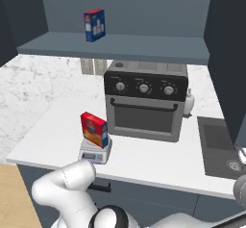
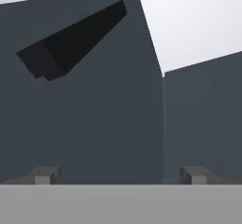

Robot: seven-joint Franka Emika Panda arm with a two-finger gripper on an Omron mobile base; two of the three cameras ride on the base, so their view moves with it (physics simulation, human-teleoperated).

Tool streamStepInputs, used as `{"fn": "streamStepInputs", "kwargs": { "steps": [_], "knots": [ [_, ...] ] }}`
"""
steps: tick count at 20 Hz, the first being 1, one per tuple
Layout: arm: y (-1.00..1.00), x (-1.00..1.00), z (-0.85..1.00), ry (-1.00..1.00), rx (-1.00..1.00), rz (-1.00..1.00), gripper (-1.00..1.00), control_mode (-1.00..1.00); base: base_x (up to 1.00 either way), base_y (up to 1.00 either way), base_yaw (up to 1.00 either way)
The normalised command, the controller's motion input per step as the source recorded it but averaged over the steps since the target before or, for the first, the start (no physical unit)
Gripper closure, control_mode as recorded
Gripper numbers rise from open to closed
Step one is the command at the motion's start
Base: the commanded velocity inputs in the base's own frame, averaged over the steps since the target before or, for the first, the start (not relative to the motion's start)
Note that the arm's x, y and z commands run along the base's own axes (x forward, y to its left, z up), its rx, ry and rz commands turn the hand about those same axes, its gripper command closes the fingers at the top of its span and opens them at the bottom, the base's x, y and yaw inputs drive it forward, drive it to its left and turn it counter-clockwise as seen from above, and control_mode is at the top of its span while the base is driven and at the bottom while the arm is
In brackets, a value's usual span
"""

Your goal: Pick the boxed food and place it on the digital scale for weighing, and close the cabinet.

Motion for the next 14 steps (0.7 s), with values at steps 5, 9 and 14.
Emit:
{"fn": "streamStepInputs", "kwargs": {
  "steps": [5,9,14],
  "knots": [
    [0.72,0.0,0.91,-0.12,-0.21,0.02,-1.0,-1.0,0.0,0.0,0.0],
    [0.96,0.04,0.75,-0.05,-0.22,0.04,-1.0,-1.0,0.0,0.0,0.0],
    [1.0,0.44,0.35,0.01,-0.12,0.0,-1.0,-1.0,0.0,0.0,0.0]
  ]
}}
